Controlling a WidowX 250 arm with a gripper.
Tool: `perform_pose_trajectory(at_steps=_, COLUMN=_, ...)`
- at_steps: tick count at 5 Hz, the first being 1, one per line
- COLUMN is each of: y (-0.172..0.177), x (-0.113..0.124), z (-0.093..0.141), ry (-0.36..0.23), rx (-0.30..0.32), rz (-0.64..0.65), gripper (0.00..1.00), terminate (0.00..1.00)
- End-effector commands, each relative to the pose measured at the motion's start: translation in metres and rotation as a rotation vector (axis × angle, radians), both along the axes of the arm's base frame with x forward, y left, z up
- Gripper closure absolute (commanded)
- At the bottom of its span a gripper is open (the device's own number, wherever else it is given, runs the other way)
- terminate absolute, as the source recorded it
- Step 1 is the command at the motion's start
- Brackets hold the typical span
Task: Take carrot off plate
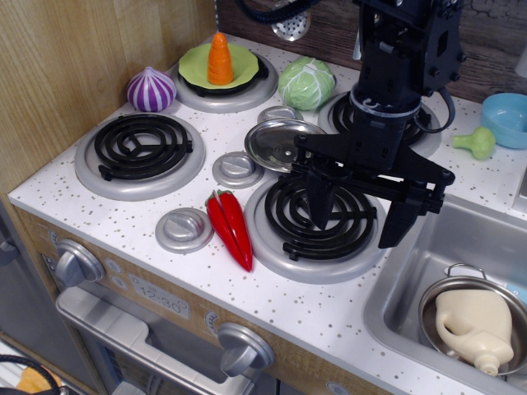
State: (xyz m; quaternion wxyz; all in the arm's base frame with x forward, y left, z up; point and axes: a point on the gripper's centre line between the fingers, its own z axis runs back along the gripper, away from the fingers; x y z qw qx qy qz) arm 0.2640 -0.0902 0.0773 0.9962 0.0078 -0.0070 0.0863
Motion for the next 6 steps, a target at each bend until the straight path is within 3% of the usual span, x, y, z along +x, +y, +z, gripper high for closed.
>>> perform_pose_trajectory(at_steps=1, y=0.000, x=0.000, z=0.000, ry=0.000, rx=0.000, rz=0.000, gripper=0.00, terminate=0.00)
perform_pose_trajectory(at_steps=2, y=0.050, x=0.013, z=0.007, ry=-0.087, rx=0.081, rz=-0.009, gripper=0.00, terminate=0.00)
perform_pose_trajectory(at_steps=4, y=0.132, x=0.074, z=0.030, ry=-0.239, rx=0.179, rz=-0.045, gripper=0.00, terminate=0.00)
perform_pose_trajectory(at_steps=5, y=0.177, x=0.097, z=0.025, ry=-0.331, rx=0.270, rz=-0.071, gripper=0.00, terminate=0.00)
perform_pose_trajectory(at_steps=6, y=0.202, x=0.116, z=0.016, ry=-0.412, rx=0.296, rz=-0.100, gripper=0.00, terminate=0.00)
